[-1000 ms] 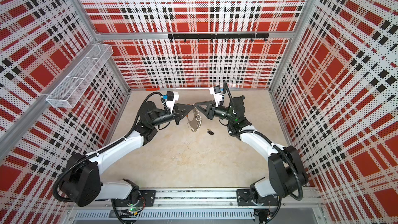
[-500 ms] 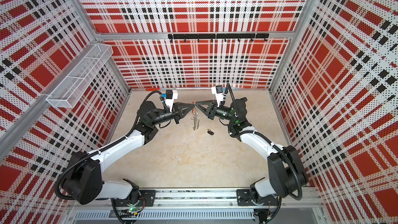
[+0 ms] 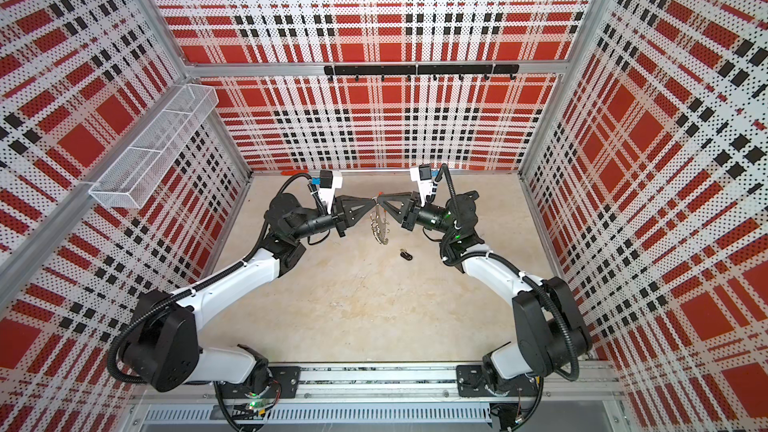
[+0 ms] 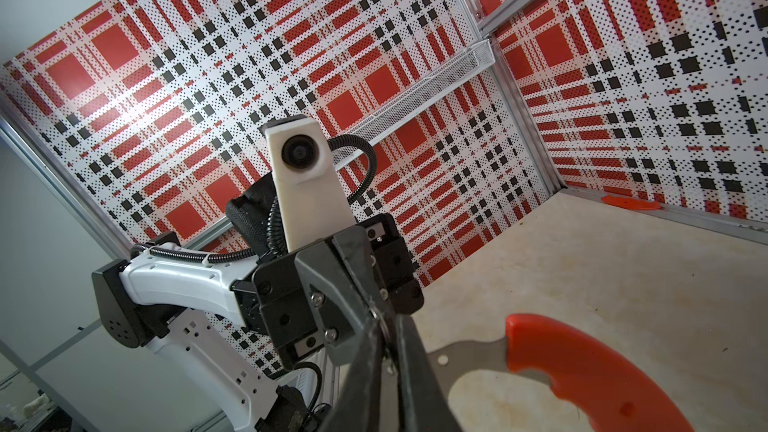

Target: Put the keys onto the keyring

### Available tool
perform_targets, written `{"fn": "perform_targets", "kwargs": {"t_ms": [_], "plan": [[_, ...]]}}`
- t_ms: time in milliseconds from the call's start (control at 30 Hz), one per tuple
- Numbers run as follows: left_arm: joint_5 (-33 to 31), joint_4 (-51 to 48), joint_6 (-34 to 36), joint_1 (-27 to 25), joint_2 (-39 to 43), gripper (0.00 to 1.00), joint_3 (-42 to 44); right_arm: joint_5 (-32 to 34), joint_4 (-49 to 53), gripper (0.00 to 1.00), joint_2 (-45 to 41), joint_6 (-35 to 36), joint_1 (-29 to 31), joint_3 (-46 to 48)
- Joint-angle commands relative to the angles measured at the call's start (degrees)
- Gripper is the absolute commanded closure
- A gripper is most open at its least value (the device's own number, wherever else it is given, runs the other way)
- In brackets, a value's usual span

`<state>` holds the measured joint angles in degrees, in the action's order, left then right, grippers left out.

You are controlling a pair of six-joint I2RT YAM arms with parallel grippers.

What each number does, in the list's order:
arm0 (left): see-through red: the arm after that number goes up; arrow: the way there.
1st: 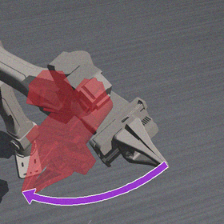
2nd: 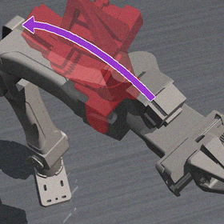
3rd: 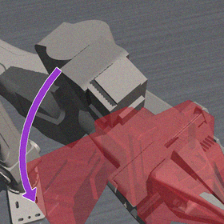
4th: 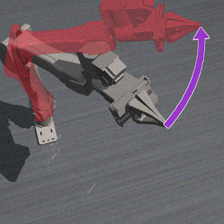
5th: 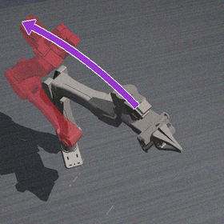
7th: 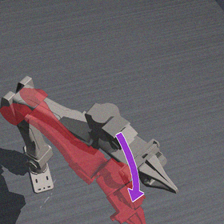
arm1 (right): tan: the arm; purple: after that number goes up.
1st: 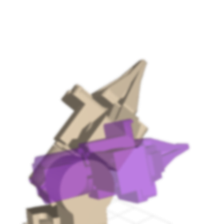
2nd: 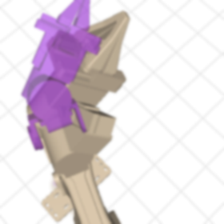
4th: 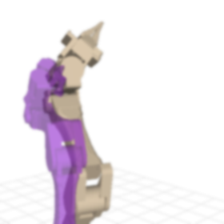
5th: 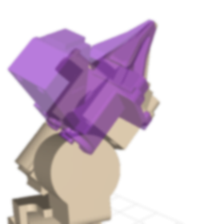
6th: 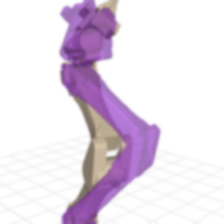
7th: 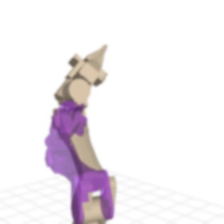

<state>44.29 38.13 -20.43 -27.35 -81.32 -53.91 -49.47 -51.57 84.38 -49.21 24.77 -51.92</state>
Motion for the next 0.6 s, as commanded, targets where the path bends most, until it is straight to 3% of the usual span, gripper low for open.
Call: {"fn": "perform_targets", "kwargs": {"t_ms": [0,167,400,500,567], "plan": [[0.48,3.0,-2.0,-0.4,-0.9,1.0,-3.02,-4.67,-2.37,0.87,1.11,-1.19,1.55,0.64],[0.42,3.02,-2.16,-0.28,-1.02,1.0,-3.04,-4.8,-4.79,0.87,1.99,-2.87,1.52,0.84],[-0.6,3.01,-3.48,-0.2,-0.78,1.0,-2.96,-3.98,-7.44,1.0,1.93,-4.6,1.53,1.4],[-4.97,3.12,-5.04,-0.33,0.52,0.94,-1.98,-1.98,-11.38,1.0,1.84,-6.71,1.52,2.19],[-13.01,3.1,-8.12,-0.29,2.55,0.96,0.34,-0.04,-15.19,1.0,2.16,-8.44,1.51,2.86]]}}
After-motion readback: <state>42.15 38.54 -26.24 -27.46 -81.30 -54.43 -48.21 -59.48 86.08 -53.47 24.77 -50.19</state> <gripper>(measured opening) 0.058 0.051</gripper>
